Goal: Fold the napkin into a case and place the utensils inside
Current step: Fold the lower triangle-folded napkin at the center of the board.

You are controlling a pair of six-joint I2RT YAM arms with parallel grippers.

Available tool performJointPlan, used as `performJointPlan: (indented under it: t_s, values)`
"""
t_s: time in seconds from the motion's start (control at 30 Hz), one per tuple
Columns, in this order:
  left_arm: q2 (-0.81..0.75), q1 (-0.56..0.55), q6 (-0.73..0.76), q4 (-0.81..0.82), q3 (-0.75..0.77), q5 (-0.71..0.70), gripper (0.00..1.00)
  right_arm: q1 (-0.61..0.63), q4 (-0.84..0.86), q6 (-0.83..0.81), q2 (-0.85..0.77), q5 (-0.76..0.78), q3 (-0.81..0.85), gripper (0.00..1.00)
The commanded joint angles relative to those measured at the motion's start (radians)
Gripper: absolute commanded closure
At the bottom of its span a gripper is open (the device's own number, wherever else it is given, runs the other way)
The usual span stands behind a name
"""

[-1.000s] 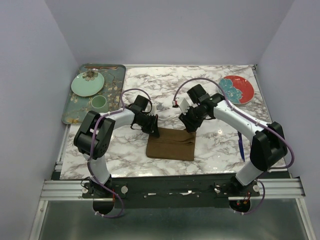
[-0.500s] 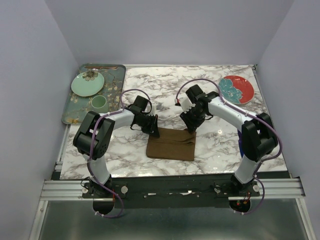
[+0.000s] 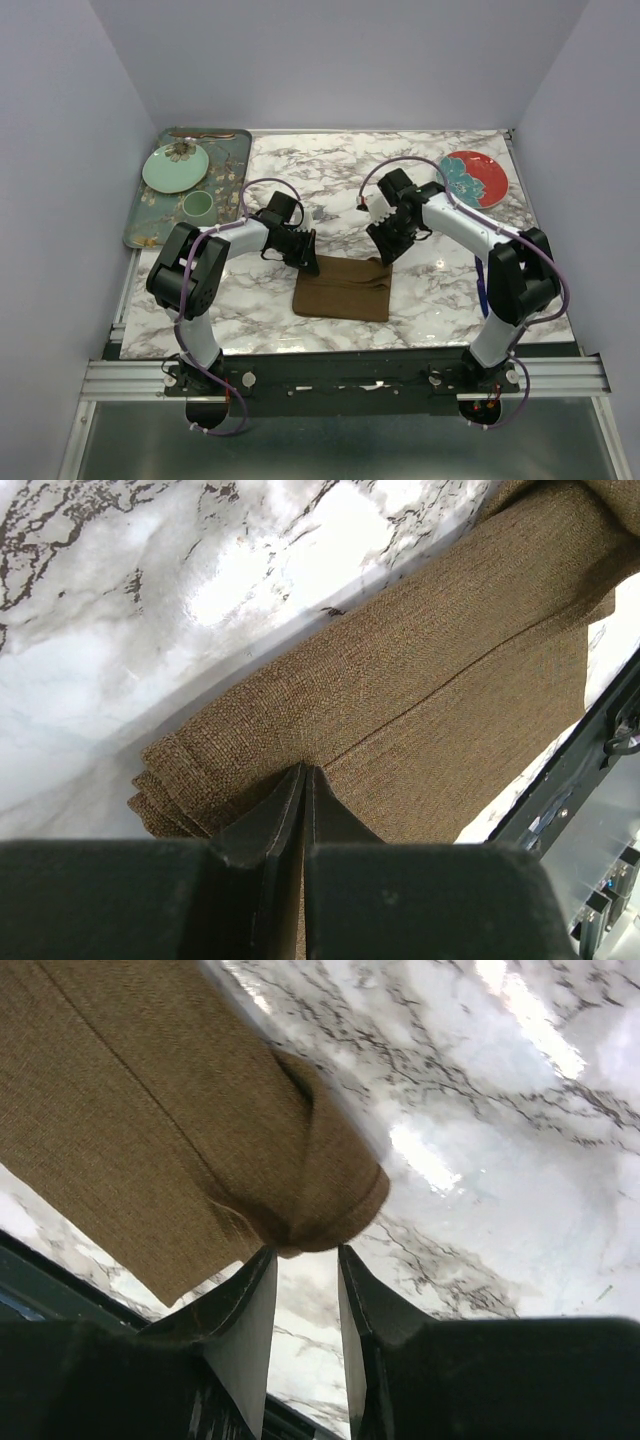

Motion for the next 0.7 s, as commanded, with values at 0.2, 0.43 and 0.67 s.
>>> performJointPlan:
  t_s: [0.2, 0.43, 0.67]
  values:
    - [0.006, -0.017, 0.014, -0.033, -0.021, -0.059, 0.88, -0.076, -0.01, 0.122, 0.005, 0.015, 0.021, 0.62]
    - [0.009, -0.017, 0.017, -0.033, -0.018, -0.059, 0.88, -0.09, -0.013, 0.145, 0.048, -0.037, 0.032, 0.64]
    - [0.009, -0.017, 0.017, -0.035, -0.018, -0.057, 0.88, -0.113, -0.022, 0.189, 0.076, -0.097, 0.053, 0.62]
